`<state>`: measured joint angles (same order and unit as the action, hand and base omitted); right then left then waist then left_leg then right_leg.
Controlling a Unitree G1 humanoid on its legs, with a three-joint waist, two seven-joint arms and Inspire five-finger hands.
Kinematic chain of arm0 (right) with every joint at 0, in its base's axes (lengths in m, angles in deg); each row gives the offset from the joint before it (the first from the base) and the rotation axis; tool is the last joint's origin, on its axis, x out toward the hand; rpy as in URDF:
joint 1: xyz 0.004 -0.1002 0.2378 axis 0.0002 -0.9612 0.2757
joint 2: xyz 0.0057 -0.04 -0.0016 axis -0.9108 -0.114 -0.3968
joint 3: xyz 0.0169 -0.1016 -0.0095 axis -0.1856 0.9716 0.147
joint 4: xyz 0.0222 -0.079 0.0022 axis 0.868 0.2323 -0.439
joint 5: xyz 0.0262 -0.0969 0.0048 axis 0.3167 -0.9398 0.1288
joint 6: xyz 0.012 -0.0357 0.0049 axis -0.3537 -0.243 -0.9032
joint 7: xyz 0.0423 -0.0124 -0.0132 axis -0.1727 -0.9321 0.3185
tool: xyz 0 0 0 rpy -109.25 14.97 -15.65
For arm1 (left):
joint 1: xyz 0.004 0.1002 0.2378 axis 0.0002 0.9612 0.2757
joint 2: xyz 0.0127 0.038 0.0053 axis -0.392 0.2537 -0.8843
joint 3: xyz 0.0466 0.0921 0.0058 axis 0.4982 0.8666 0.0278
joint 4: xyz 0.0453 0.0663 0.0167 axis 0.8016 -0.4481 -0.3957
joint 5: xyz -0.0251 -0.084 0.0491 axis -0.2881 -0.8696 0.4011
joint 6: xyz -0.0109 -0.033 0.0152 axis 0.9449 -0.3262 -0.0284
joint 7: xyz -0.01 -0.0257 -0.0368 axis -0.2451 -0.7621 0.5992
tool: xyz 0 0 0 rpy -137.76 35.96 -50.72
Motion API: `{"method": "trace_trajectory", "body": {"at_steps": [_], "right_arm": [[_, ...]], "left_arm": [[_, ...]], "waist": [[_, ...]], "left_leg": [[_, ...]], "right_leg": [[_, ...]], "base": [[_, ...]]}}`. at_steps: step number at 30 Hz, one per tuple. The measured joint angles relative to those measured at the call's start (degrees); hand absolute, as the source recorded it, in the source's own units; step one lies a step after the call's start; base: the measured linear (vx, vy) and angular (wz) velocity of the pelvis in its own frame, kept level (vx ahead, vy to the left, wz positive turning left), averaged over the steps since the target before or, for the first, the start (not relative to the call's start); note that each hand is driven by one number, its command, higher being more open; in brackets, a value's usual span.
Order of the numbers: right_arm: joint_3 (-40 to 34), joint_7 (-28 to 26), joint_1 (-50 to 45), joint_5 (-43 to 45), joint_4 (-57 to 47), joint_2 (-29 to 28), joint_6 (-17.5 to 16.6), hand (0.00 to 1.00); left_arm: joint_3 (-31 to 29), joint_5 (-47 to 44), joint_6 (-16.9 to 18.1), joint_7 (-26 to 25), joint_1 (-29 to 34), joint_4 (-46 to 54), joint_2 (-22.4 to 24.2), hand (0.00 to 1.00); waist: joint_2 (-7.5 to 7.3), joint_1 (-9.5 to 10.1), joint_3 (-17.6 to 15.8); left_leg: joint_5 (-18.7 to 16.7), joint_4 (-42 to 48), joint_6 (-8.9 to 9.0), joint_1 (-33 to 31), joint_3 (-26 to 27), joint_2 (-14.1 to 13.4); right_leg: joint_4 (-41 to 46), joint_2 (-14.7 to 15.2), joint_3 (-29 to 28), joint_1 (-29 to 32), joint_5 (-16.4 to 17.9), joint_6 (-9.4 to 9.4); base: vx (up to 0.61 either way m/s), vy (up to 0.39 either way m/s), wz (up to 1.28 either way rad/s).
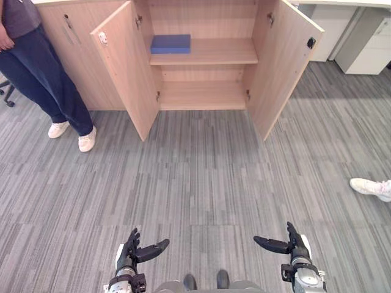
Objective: Walk over to the cabinet, pick up the folder, carry it to the office cabinet, place the folder inside the office cabinet, then close the office cabinet door
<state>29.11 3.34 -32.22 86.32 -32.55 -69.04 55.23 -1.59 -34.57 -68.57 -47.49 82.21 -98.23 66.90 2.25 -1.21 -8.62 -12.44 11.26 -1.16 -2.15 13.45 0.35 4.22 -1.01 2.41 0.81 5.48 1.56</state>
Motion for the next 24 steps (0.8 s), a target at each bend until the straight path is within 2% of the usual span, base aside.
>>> {"method": "trace_trajectory", "body": {"at_steps": [2,4,6,7,9,11,12,13,14,15,16,17,18,19,20,21,22,23,24], "right_arm": [[0.01,0.25,0.53,0.30,0.28,-0.04,0.25,1.00],[0.01,0.35,0.61,0.65,0.34,-0.26,0.46,1.00],[0.18,0.48,0.67,1.07,0.28,-0.73,0.66,1.00],[0.24,0.49,0.38,1.84,0.29,-1.48,0.99,1.00],[0.64,0.57,-0.16,2.21,0.27,-1.86,1.40,1.00],[1.54,0.82,0.10,2.25,0.08,-1.31,1.37,1.00],[1.90,0.82,0.43,2.26,0.04,-0.90,1.37,1.00],[2.08,0.81,0.50,2.26,-0.01,-0.77,1.37,1.00],[2.81,0.71,0.31,2.25,-0.31,-0.82,1.36,1.00],[3.57,0.66,-0.27,2.23,-0.90,-0.86,1.35,1.00],[3.70,0.66,-0.67,2.22,-1.03,-0.85,1.32,1.00],[3.66,0.56,0.98,2.23,-1.01,-0.72,1.44,1.00],[3.93,0.10,1.34,2.21,-2.29,-0.76,1.38,1.00],[4.15,-0.09,1.51,2.22,-2.66,-0.64,1.16,1.00],[4.81,-0.20,2.76,2.25,-2.16,-0.42,1.04,1.00],[5.06,-0.11,3.28,2.36,-1.99,-0.66,1.04,1.00],[5.51,0.03,3.79,3.06,-2.11,-1.23,0.47,1.00],[5.63,0.12,4.09,3.57,-2.23,-1.41,0.11,1.00],[5.66,0.28,5.01,4.43,-2.28,-1.45,-0.35,1.00]], "left_arm": [[-0.82,-0.13,-0.01,-0.12,0.00,0.09,-0.02,1.00],[-1.37,-0.62,-0.05,-0.51,0.03,0.59,-0.10,1.00],[-1.25,-0.89,-0.22,-1.17,0.09,0.87,-0.38,1.00],[-0.75,-1.42,-0.40,-1.31,0.11,1.55,-1.32,1.00],[1.19,-1.62,-0.41,-1.90,-0.04,1.72,-3.07,1.00],[1.46,-1.61,-0.38,-2.11,-2.14,1.73,-3.26,1.00],[1.47,-1.61,-0.36,-2.22,-4.12,1.69,-2.96,1.00],[1.48,-1.60,-0.28,-2.24,-4.97,1.68,-2.84,1.00],[1.46,-1.60,-0.13,-2.29,-5.98,1.69,-2.96,1.00],[1.49,-1.58,-0.03,-2.31,-5.67,1.61,-3.33,1.00],[1.49,-1.57,-0.10,-2.26,-5.37,1.40,-3.35,1.00],[1.55,-1.56,-0.12,-2.17,-5.98,0.52,-2.85,1.00],[1.81,-1.51,-0.23,-1.83,-6.53,-0.04,-2.53,1.00],[1.86,-1.50,-0.24,-1.72,-6.44,-0.19,-2.10,1.00],[1.70,-1.52,-0.12,-1.36,-5.89,-0.23,-1.14,1.00],[1.60,-1.54,-0.16,-1.03,-5.82,-0.25,-1.16,1.00],[1.56,-1.59,-0.18,-0.96,-5.76,-0.10,-1.17,1.00],[1.55,-1.59,-0.12,-0.93,-5.69,0.26,-1.17,1.00],[1.55,-1.59,-0.04,-0.82,-5.55,1.09,-1.16,1.00]], "waist": [[0.07,0.18,-0.09],[-0.39,0.17,-0.50],[-0.39,0.11,-1.52],[-1.06,-0.27,-2.67],[-0.88,-1.22,-3.44],[0.06,-2.64,-4.56],[1.60,-3.09,-5.48],[2.07,-3.14,-5.82],[1.84,-3.15,-5.94],[0.87,-3.13,-5.84],[0.70,-3.54,-5.72],[1.93,-3.26,-6.38],[1.34,-3.11,-6.65],[1.27,-2.99,-6.81],[1.43,-2.25,-8.10],[1.24,-1.62,-8.77],[-0.23,0.06,-9.58],[-1.01,0.59,-9.88],[-1.75,1.31,-10.11]], "left_leg": [[-2.03,2.67,-0.59,-1.69,0.45,-0.18],[-4.70,5.26,-1.92,-1.97,0.78,0.36],[-6.41,5.57,-2.92,-0.13,0.35,0.80],[-7.30,4.96,-3.10,2.62,-0.34,1.36],[-8.39,2.72,-2.61,7.11,-2.48,1.43],[-8.44,0.19,-2.43,10.08,-5.29,-0.35],[-8.44,-1.66,-1.69,11.78,-6.94,-2.79],[-8.39,-2.39,-0.98,12.60,-7.57,-3.81],[-8.50,-3.23,1.84,14.21,-8.37,-5.10],[-9.44,-3.25,3.95,16.90,-8.37,-5.64],[-10.21,-2.05,5.32,18.14,-8.48,-6.28],[-8.75,3.53,8.89,17.39,-7.54,-8.77],[-2.74,14.65,10.65,13.02,-6.47,-9.58],[2.70,21.82,10.36,9.94,-5.86,-10.32],[4.11,40.37,10.10,2.93,-5.12,-13.69],[2.09,46.83,8.62,0.26,-4.58,-14.94],[-0.82,53.28,7.43,-5.40,-3.11,-15.56],[-1.72,52.83,6.79,-7.79,-2.15,-15.25],[-3.05,49.02,5.55,-12.84,-1.00,-14.35]], "right_leg": [[5.86,0.33,-0.07,3.36,3.52,0.69],[16.51,1.94,1.51,7.68,8.16,2.08],[31.83,4.18,5.37,13.45,9.25,2.63],[39.55,6.05,8.02,16.50,10.86,2.03],[40.10,7.83,12.13,19.69,13.10,0.95],[35.07,7.65,15.28,23.46,12.69,0.43],[29.80,6.83,17.29,26.43,10.63,0.02],[26.82,6.50,17.96,27.75,8.70,0.23],[18.45,6.03,18.43,29.24,2.10,0.04],[13.43,6.05,18.22,29.46,-5.84,-1.55],[15.61,6.69,18.20,29.09,-12.17,-4.89],[22.02,5.90,19.00,29.42,-6.98,-5.99],[23.41,5.82,18.76,27.81,-3.37,-5.75],[22.53,5.24,18.51,25.71,-2.12,-5.71],[17.06,2.53,17.77,17.94,-1.13,-5.98],[14.62,1.38,17.23,14.14,-0.98,-6.20],[9.24,0.04,15.30,6.54,-0.87,-6.33],[6.95,-0.08,14.38,3.60,-0.77,-6.28],[3.05,-0.11,13.05,-0.67,-0.56,-5.99]], "base": [[0.07,0.053,-0.13],[0.14,0.068,-0.09],[0.24,0.076,0.01],[0.30,0.050,0.20],[0.45,0.011,0.52],[0.54,-0.073,0.82],[0.47,-0.106,0.72],[0.61,-0.153,0.82],[0.68,-0.189,0.62],[0.89,-0.261,0.60],[0.92,-0.281,0.27],[0.91,-0.315,0.13],[0.74,-0.282,-0.01],[0.87,-0.331,-0.12],[0.58,-0.206,-0.27],[0.81,-0.222,-0.54],[0.51,-0.098,-0.50],[0.76,-0.128,-0.55],[0.50,-0.054,-0.38]]}}
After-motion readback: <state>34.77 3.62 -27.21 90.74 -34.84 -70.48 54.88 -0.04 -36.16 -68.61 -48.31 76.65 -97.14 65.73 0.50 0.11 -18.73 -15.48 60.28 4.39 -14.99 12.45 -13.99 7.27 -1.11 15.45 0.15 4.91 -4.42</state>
